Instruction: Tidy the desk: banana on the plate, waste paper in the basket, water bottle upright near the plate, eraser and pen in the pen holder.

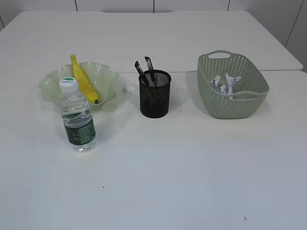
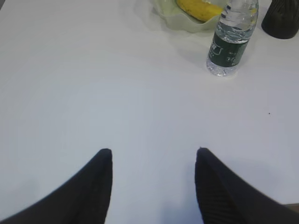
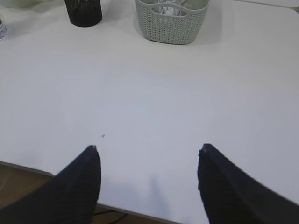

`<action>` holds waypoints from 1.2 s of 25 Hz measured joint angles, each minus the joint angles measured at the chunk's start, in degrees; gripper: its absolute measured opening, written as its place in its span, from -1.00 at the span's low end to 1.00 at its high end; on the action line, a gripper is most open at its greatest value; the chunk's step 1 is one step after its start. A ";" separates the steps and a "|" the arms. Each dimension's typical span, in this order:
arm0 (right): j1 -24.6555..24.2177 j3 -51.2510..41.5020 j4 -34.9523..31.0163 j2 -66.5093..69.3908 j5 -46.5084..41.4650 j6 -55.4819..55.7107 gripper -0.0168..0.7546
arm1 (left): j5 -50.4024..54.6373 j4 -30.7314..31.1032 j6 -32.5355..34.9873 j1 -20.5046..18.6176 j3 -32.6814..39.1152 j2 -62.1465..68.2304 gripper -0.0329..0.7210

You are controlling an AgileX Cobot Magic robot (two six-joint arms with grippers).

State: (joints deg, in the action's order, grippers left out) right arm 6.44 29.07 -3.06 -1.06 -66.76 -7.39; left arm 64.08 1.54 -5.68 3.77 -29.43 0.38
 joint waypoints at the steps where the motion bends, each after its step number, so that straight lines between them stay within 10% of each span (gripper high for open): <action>1: 0.00 -0.24 0.00 0.00 0.25 0.00 0.30 | -0.27 0.00 0.00 0.00 0.04 0.00 0.13; 30: -5.94 -0.44 0.00 0.00 1.15 0.00 0.30 | -0.58 -0.12 0.20 0.00 0.22 0.00 0.04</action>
State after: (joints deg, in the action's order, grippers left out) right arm 0.49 28.63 -3.06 -1.06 -65.61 -7.39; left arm 63.50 1.41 -5.48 3.77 -29.21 0.38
